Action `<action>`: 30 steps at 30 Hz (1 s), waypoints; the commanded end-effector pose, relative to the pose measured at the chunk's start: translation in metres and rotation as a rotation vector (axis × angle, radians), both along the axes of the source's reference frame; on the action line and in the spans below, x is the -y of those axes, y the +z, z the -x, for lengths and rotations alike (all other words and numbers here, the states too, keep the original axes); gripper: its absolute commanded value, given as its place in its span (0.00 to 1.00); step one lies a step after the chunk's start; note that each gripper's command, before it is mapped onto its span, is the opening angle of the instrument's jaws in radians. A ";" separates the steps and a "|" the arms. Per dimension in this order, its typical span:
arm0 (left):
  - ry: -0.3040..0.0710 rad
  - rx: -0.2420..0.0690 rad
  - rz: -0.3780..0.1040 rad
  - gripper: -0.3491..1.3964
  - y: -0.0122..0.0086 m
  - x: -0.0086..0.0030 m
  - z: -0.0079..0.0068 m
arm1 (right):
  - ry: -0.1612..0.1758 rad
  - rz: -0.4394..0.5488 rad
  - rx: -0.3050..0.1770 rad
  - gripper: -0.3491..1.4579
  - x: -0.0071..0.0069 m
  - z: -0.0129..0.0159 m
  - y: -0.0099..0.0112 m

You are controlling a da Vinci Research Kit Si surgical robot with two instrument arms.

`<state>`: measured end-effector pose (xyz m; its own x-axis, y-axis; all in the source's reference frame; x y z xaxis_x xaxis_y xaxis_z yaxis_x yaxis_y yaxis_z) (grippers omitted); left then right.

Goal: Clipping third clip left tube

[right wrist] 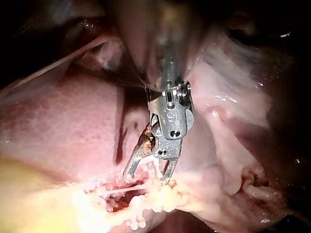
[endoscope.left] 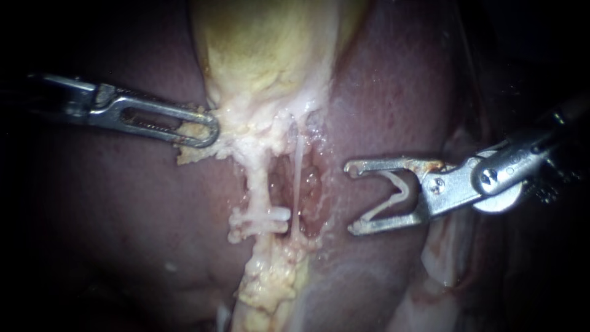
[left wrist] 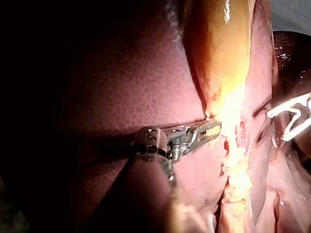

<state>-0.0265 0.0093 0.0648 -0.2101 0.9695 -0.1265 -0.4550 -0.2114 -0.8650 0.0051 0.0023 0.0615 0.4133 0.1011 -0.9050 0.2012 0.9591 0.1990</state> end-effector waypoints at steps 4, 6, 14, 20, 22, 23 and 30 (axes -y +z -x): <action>0.007 0.007 -0.010 0.00 -0.0015 -0.0006 -0.0010 | 0.000 0.000 0.000 0.47 0.0000 0.0000 0.0000; 0.008 0.011 -0.015 0.00 -0.0027 -0.0013 -0.0019 | 0.000 0.000 0.000 0.47 0.0000 0.0000 0.0000; -0.046 0.020 -0.014 0.00 -0.0073 -0.0044 -0.0060 | 0.001 0.000 0.001 0.47 -0.0001 -0.0001 0.0000; -0.051 0.016 -0.012 0.00 -0.0073 -0.0042 -0.0062 | 0.008 -0.012 -0.002 0.47 -0.0001 -0.0004 -0.0001; -0.052 0.016 -0.011 0.00 -0.0073 -0.0041 -0.0061 | 0.010 -0.028 -0.011 0.47 0.0000 -0.0006 -0.0002; -0.052 0.016 -0.011 0.00 -0.0073 -0.0041 -0.0061 | 0.013 -0.041 -0.013 0.47 0.0000 -0.0009 -0.0003; -0.052 0.016 -0.011 0.00 -0.0073 -0.0041 -0.0060 | 0.073 -0.236 -0.063 0.47 0.0008 -0.0047 -0.0015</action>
<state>-0.0204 0.0134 0.0575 -0.1574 0.9804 -0.1187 -0.4511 -0.1783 -0.8745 0.0104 0.0014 0.0598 0.3316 0.3671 -0.8691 0.1462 0.8901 0.4318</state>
